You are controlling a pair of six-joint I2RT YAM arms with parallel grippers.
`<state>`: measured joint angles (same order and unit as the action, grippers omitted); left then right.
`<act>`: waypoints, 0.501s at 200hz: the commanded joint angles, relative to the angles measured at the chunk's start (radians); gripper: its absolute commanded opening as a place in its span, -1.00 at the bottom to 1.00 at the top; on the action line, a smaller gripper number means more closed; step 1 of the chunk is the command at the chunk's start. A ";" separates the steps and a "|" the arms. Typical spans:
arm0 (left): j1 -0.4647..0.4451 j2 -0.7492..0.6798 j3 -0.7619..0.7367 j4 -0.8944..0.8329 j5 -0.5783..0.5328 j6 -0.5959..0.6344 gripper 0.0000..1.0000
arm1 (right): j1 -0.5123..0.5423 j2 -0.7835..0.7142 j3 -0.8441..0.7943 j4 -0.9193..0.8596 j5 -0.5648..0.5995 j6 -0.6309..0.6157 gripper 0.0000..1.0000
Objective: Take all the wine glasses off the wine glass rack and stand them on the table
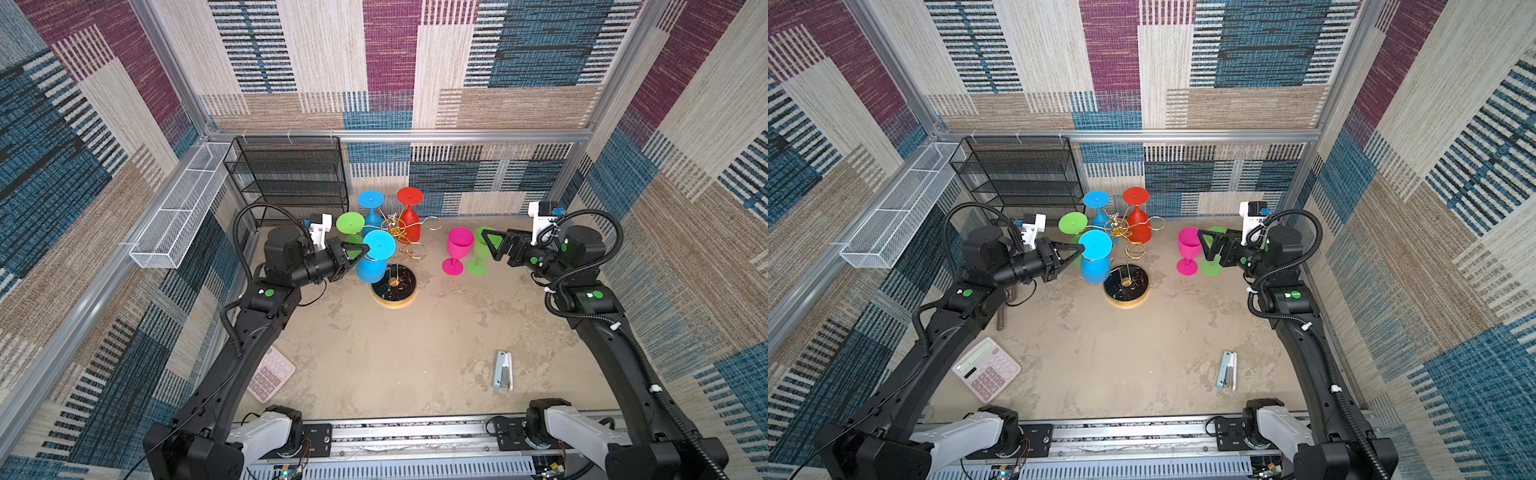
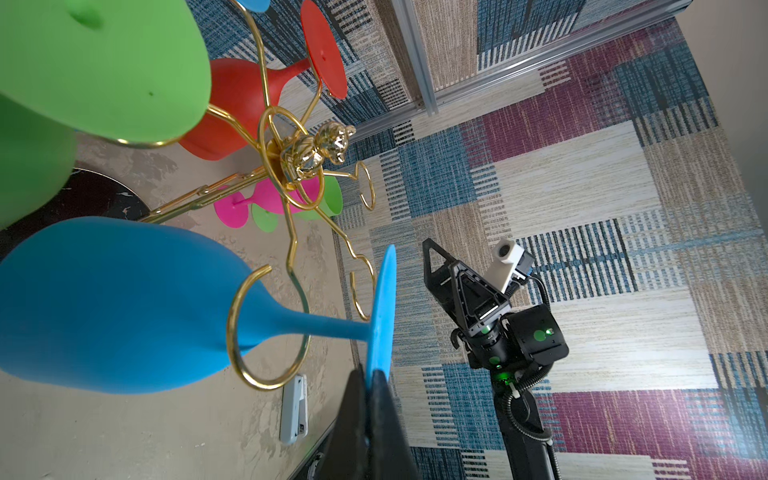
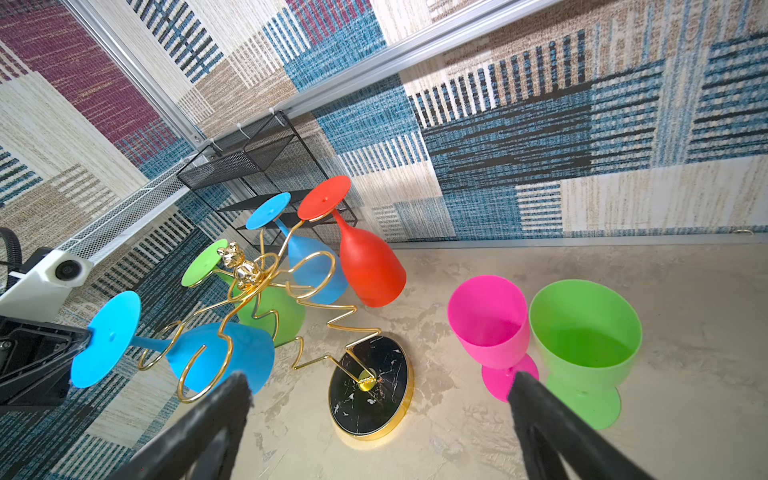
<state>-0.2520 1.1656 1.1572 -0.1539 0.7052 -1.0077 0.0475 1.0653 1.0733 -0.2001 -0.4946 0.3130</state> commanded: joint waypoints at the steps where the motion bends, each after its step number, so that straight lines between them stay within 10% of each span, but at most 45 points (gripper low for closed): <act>1: -0.007 0.012 0.028 -0.062 -0.043 0.076 -1.00 | 0.002 -0.002 0.010 0.028 -0.007 0.009 0.99; 100: -0.023 0.038 0.056 -0.095 -0.115 0.092 -1.00 | 0.002 -0.012 0.004 0.021 0.002 -0.001 0.99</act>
<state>-0.2749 1.2037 1.2026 -0.2508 0.6289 -0.9512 0.0475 1.0595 1.0733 -0.2001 -0.4950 0.3126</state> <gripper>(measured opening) 0.052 0.993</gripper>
